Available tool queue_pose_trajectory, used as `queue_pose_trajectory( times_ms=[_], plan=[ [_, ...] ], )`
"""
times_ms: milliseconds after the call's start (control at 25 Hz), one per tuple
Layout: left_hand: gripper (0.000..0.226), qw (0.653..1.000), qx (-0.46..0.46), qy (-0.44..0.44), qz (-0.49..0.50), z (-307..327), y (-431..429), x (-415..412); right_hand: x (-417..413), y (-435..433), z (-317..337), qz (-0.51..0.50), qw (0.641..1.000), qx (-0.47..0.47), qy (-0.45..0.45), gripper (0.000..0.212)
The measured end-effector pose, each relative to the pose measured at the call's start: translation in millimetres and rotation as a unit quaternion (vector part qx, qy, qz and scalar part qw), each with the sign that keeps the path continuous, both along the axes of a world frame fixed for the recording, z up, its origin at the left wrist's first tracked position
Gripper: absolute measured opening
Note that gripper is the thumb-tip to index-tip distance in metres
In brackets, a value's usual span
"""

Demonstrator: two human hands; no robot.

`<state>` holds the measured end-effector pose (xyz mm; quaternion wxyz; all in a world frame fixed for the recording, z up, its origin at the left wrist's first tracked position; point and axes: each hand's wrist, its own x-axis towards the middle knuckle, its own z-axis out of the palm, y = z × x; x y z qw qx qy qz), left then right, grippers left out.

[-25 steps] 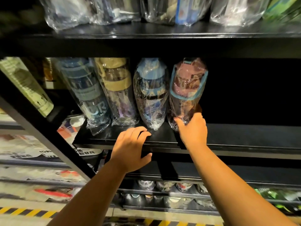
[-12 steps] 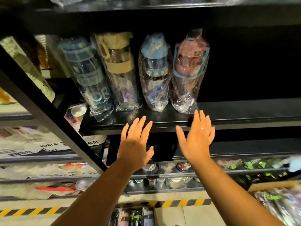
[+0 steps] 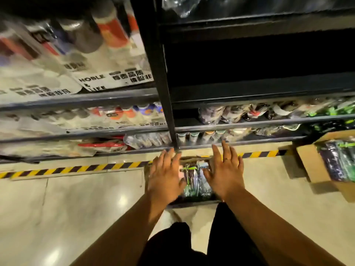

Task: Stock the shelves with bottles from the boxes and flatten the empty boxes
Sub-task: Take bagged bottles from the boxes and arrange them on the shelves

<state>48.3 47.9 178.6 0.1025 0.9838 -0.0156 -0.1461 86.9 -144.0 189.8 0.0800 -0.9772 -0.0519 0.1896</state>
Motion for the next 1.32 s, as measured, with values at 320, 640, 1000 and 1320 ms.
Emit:
queue_pose_trajectory(
  times_ms=[320,640,1000,1320],
  plan=[
    [0.087,0.971,-0.088,0.158,0.158,-184,52,-78,-60,31,-174,-0.057,0.985,-0.024,0.163,0.084],
    [0.086,0.905,-0.141,0.271,0.295,-421,44,-58,-74,25,-381,-0.032,0.981,-0.015,0.191,0.085],
    [0.116,0.831,-0.159,0.257,0.466,-556,-1,-49,-79,1,-501,-0.046,0.982,0.058,0.176,0.086],
    [0.091,0.712,-0.374,0.199,0.561,-569,11,-41,-40,-2,-542,-0.117,0.977,0.062,0.166,0.078]
  ],
)
